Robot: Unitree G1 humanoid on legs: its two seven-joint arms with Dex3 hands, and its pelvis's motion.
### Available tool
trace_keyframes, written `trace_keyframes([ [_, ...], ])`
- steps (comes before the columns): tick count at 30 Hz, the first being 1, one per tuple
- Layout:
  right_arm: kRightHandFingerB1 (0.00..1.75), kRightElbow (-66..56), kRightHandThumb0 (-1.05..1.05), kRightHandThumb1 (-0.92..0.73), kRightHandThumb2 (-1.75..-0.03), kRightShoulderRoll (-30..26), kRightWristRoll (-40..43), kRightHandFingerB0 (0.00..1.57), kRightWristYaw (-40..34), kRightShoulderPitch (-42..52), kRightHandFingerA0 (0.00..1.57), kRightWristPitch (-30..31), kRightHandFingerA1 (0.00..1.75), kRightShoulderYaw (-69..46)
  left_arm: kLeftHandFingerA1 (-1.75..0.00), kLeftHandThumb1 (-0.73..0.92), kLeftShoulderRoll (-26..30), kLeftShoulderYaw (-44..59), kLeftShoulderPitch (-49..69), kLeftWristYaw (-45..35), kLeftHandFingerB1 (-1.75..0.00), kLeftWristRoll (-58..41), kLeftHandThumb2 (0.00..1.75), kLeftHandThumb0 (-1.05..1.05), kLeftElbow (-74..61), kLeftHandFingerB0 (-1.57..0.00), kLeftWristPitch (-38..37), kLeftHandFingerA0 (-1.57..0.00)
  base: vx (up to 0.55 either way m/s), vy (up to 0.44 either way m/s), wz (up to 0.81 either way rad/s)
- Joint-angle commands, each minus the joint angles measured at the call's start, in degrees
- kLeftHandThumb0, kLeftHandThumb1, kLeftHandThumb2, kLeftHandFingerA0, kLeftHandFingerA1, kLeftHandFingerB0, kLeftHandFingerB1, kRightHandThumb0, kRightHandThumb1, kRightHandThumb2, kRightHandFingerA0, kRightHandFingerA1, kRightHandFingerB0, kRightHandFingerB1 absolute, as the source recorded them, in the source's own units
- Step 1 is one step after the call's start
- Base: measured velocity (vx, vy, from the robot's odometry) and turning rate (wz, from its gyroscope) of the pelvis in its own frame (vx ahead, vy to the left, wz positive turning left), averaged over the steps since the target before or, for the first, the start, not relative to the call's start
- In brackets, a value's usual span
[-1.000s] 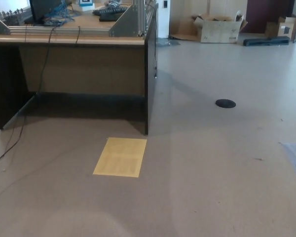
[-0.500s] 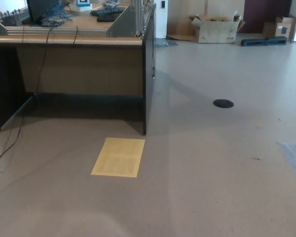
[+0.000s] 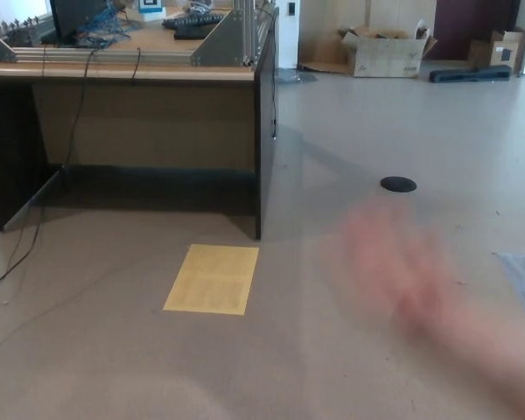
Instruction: The robot extends its left hand to pick up an emotional support dumpling from the palm of a person and brings its hand down by its side. Then it extends its arm again to hand the dumpling back to the person.
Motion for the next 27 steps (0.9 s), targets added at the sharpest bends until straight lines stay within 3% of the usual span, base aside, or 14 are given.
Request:
trace_keyframes([
  [1,0.32,0.59,-0.49,-0.59,-0.58,-0.72,0.55,0.36,-0.22,-0.04,0.65,-0.71,0.45,-0.28,-1.58,0.92,3.32,0.33,-4.55,1.95,-1.06,-4.05,0.70,-0.15,-2.67,-0.68,-1.32,-0.77,0.00,0.000,0.00],
  [6,0.32,0.20,-0.48,-0.59,-0.58,-0.69,0.99,0.36,0.02,-0.01,0.63,0.12,0.45,-0.56,-1.49,0.89,6.38,-0.47,-10.88,2.36,-0.94,-4.88,0.72,-0.13,-6.03,-0.75,-2.64,-0.78,0.00,0.000,0.00],
  [7,0.32,0.09,-0.47,-0.59,-0.58,-0.73,1.07,0.36,0.15,-0.01,0.63,0.24,0.45,-0.62,-1.39,0.89,7.07,-0.69,-12.86,3.83,-0.90,-5.34,0.68,-0.11,-7.61,-0.80,-1.43,-0.81,0.00,0.000,0.00],
  [10,0.32,0.18,-0.47,-0.60,-0.58,-0.92,0.68,0.36,-0.28,-0.12,0.64,0.11,0.44,-0.48,-1.52,0.84,8.44,-3.22,-18.12,6.10,-0.89,-5.16,0.69,-0.13,-13.01,-0.81,-0.67,-0.74,0.00,0.000,0.00],
  [15,0.33,0.11,-0.50,-0.58,-0.58,-0.87,1.12,0.37,0.19,-0.17,0.64,-0.03,0.45,-0.73,-1.46,0.83,9.15,-9.06,-23.22,8.50,-0.84,-3.31,0.64,-0.13,-20.59,-0.88,-1.02,-0.82,0.00,0.000,0.00],
  [19,0.32,0.17,-0.47,-0.59,-0.58,-1.07,0.32,0.37,-0.66,-0.34,0.65,-0.26,0.45,-0.36,-1.43,0.79,10.15,-16.91,-27.70,6.73,-0.86,-0.66,0.63,-0.13,-26.42,-0.85,-3.89,-0.85,0.00,0.000,0.00],
  [20,0.44,0.03,-0.55,-0.50,-0.80,-1.01,0.50,0.32,-0.63,-0.50,0.58,0.15,0.55,-0.44,-1.46,0.82,10.75,-21.59,-29.47,6.45,-0.89,2.16,0.67,-0.10,-29.64,-0.86,-6.10,-0.83,0.00,0.000,0.00],
  [21,0.44,-0.07,-0.55,-0.50,-0.80,-0.94,0.68,0.32,-0.59,-0.59,0.58,0.47,0.55,-0.52,-1.46,0.82,11.20,-24.42,-30.45,6.30,-0.89,4.02,0.67,-0.10,-31.60,-0.86,-7.33,-0.83,0.00,0.000,0.00],
  [22,0.33,-0.14,-0.49,-0.60,-0.58,-0.87,0.81,0.39,-0.45,-0.76,0.65,0.55,0.44,-0.56,-1.40,0.75,11.74,-28.03,-31.67,5.65,-0.89,7.09,0.71,-0.10,-33.22,-0.87,-10.08,-0.88,0.00,0.000,0.00],
  [27,0.33,-0.19,-0.48,-0.61,-0.59,-0.84,1.02,0.39,0.41,-1.20,0.64,0.18,0.45,-0.50,-1.41,0.74,13.45,-41.87,-36.34,3.37,-0.88,15.90,0.70,-0.13,-36.01,-0.88,-15.33,-0.82,0.00,0.000,0.00],
])
